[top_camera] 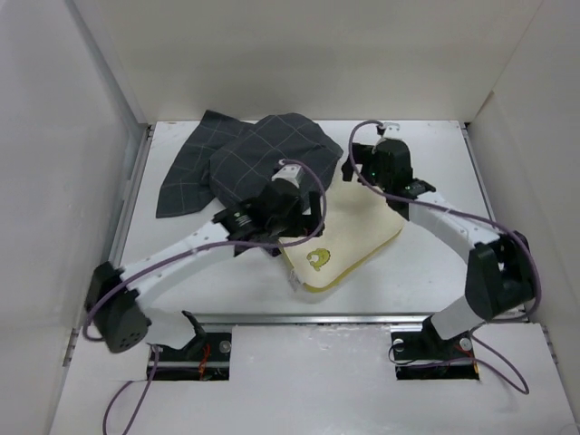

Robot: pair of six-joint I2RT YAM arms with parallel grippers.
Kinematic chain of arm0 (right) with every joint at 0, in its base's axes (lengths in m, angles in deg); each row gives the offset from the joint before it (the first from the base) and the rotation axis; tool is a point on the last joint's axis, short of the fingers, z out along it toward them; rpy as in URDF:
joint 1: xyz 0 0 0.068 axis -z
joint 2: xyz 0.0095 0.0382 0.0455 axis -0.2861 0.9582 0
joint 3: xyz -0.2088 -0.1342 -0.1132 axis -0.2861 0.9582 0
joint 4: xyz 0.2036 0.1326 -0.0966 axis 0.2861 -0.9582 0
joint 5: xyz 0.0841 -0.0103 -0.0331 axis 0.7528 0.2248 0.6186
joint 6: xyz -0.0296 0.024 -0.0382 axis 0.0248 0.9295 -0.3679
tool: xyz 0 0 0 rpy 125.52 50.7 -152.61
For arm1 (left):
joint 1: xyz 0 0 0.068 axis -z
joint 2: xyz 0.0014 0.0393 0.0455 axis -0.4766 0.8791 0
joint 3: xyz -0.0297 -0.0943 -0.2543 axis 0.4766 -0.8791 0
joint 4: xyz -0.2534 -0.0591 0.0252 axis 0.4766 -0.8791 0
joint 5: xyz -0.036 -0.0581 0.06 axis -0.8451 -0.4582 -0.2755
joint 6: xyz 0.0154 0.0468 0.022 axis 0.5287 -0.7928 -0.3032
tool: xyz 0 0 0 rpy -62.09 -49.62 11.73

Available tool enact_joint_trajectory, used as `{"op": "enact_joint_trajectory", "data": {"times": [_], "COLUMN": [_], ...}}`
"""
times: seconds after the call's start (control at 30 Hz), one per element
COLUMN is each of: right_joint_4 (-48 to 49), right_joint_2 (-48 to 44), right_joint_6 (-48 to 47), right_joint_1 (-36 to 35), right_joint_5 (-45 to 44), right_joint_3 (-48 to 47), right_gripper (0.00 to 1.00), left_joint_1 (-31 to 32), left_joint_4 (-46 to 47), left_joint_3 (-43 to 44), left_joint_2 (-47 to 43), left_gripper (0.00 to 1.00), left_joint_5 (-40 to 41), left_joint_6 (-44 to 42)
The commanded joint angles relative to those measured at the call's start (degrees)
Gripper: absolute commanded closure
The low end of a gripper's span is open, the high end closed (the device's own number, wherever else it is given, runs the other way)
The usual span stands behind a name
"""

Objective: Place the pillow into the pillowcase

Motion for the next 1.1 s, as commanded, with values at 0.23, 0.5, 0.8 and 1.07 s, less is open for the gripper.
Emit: {"op": "enact_joint_trajectory", "data": {"times": [0.23,0.5,0.8,1.07], "right_joint_4": [-7.9,1.2,-20.5,-21.1], "right_joint_2": [14.2,0.1,-8.7,-10.5], "right_joint_6": [5.0,6.9,9.7,11.6], "right_joint_1": [7.7,7.7,18.8,24.2], "right_joint_5": [24.0,47.4,12.8,10.8], "right_joint_3": [-0.8,8.0,3.2,3.7], "right_gripper": [0.13,0.16,0.09,0.09], "left_joint_1": [0.1,-0.5,-0.5,0.9], "left_joint_4": [0.6,-4.6,-8.6,-8.0], "left_joint_3": [19.4,25.3,21.7,31.0], "left_joint_2": [21.2,26.5,29.7,43.3], "left_gripper": [0.00,0.00,0.00,0.00], "left_joint_5": [2.0,5.3,8.6,10.6], "left_joint_6": [-8.3,-8.4,1.7,10.0]}}
